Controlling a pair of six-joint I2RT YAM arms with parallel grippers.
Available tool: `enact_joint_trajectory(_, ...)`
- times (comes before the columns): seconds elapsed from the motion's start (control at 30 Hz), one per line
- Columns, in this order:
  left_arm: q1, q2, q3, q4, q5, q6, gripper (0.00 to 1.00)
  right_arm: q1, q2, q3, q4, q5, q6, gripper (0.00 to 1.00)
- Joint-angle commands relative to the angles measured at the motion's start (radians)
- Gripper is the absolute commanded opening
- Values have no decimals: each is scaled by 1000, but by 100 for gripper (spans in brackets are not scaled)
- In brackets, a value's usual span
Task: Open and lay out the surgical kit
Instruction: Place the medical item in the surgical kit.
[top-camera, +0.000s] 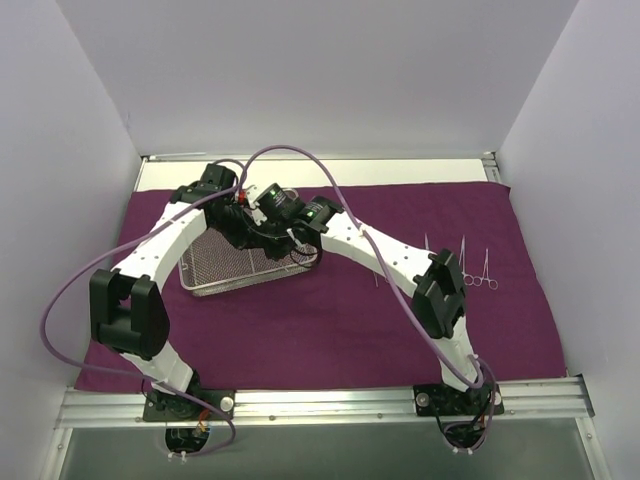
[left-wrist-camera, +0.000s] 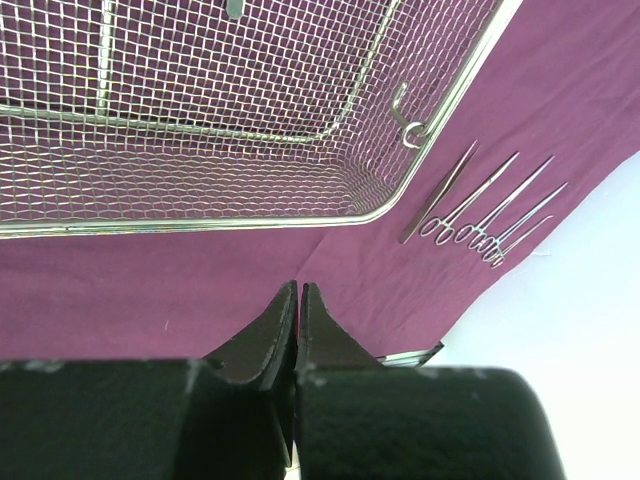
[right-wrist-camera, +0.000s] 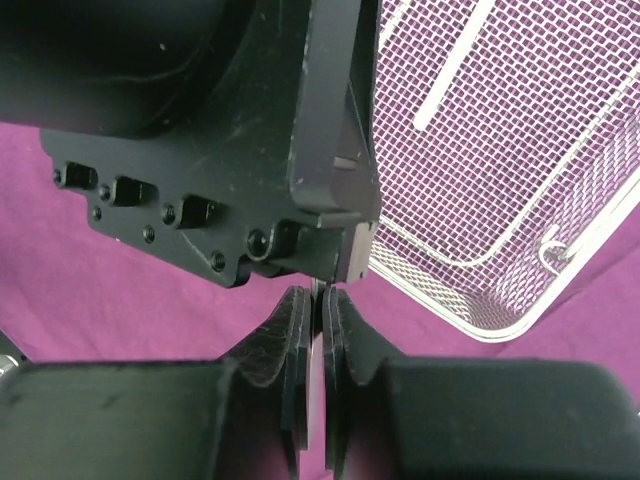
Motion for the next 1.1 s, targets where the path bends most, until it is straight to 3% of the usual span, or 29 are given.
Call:
enact_joint_trajectory(0.0, -2, -47, -1, 41, 38, -1, 2, 10, 6, 39, -41, 36, -20, 0)
enact_joint_trajectory(0.13, 17, -54, -15, 77, 70, -1, 17, 10, -9, 9, -35, 52, -18, 0)
enact_joint_trajectory(0.17, 24, -57, -16, 81, 71, -1, 28, 10, -14, -2, -32, 65, -18, 0)
enact_joint_trajectory(0.23, 43, -64, -29, 105, 84, 7, 30, 9, -37, -40, -20, 79, -15, 0)
enact_joint_trajectory(0.37, 102, -70, -50, 108, 99, 36, 59, -5, -71, -96, -11, 77, -5, 0)
enact_joint_trajectory(0.53, 226, -96, -90, 104, 96, 153, 70, -63, -158, -220, 12, 59, 35, 0)
enact_joint_trajectory(0.77, 234, -119, -92, 104, 71, 330, 72, -267, -317, -441, 75, 98, 187, 0)
enact_joint_trajectory(1.07, 183, -109, -101, 87, 59, 389, 72, -366, -223, -482, 89, 103, 184, 0)
